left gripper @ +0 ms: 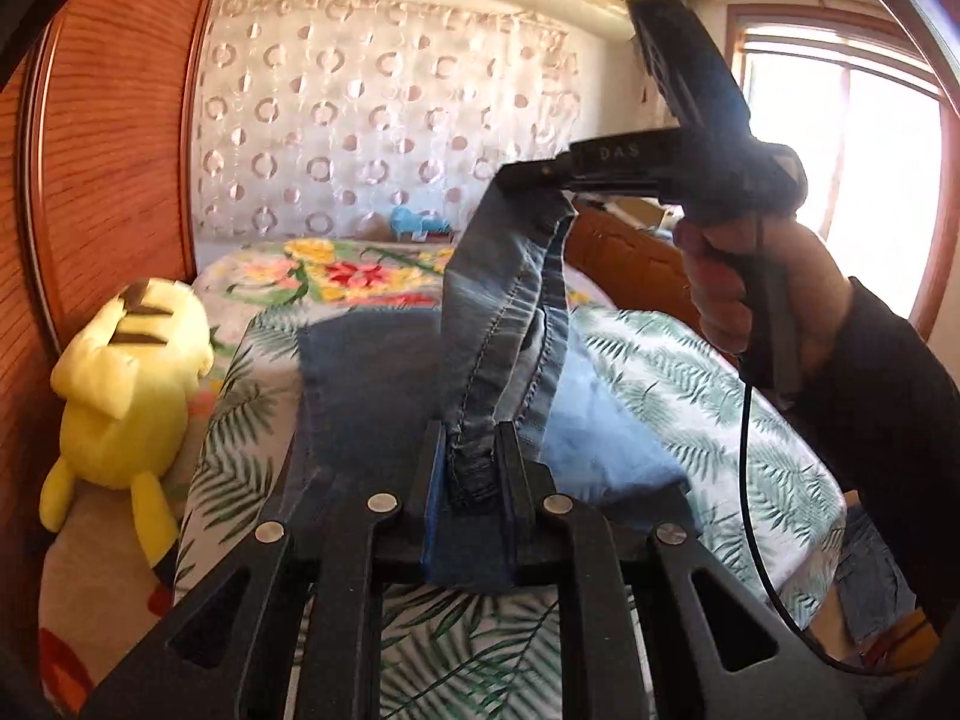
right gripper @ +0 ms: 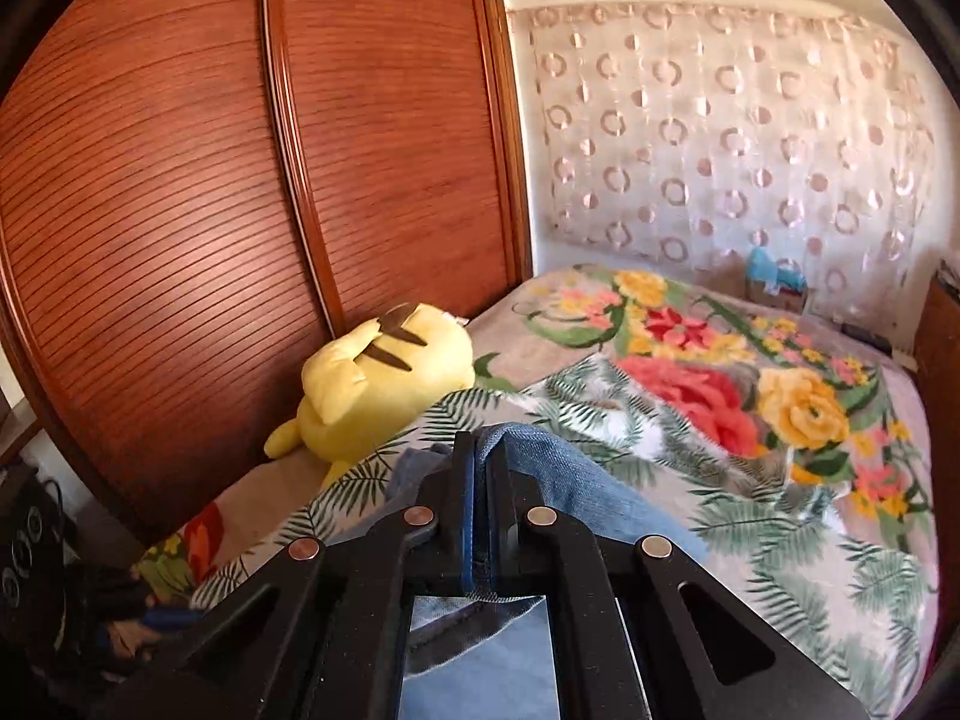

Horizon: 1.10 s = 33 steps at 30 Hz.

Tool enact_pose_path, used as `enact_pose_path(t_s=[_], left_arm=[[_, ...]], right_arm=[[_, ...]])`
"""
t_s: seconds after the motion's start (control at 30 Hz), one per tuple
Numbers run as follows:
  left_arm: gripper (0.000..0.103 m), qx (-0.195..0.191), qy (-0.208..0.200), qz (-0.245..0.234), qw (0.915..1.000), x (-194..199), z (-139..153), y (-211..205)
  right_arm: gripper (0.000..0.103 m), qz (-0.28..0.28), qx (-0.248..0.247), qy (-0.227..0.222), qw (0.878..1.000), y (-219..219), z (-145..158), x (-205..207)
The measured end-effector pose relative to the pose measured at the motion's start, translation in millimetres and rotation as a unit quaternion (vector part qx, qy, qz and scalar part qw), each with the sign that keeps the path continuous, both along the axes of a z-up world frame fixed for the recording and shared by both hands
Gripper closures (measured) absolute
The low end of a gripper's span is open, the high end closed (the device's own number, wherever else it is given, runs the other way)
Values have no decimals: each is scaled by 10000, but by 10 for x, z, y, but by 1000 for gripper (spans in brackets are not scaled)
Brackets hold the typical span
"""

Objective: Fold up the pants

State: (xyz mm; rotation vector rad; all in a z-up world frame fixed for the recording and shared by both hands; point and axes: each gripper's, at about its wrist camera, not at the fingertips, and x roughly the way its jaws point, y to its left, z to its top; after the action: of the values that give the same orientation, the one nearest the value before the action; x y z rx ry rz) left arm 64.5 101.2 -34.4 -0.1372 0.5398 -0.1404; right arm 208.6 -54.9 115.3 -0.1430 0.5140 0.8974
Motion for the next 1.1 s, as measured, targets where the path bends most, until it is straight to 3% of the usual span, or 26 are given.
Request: enact_pose_path(t_s=[0.2, 0.37, 0.53, 0.63, 0.8, 0.93, 1.1], left_arm=[[86, 70, 429, 37, 9990, 66, -372, 81], [85, 160, 288, 50, 9994, 17, -388, 37], [53, 221, 155, 144, 9995, -18, -318, 47], [53, 232, 183, 154, 9994, 18, -329, 55], [53, 273, 284, 65, 9992, 89, -394, -29], [53, 444, 394, 57, 9982, 143, -461, -78], [53, 609, 575, 306, 9960, 234, -578, 11]], right_arm=[[101, 80, -276, 337, 9990, 372, -416, 269], [100, -44, -534, 482, 9974, 638, -502, 348], [100, -80, -635, 482, 9968, 784, -484, 307], [88, -145, -656, 337, 9972, 780, -435, 261], [46, -215, -491, -17, 9986, 511, -348, 109], [45, -298, -478, -190, 9982, 194, -332, -42], [45, -530, -636, -34, 9966, -287, -682, -286]])
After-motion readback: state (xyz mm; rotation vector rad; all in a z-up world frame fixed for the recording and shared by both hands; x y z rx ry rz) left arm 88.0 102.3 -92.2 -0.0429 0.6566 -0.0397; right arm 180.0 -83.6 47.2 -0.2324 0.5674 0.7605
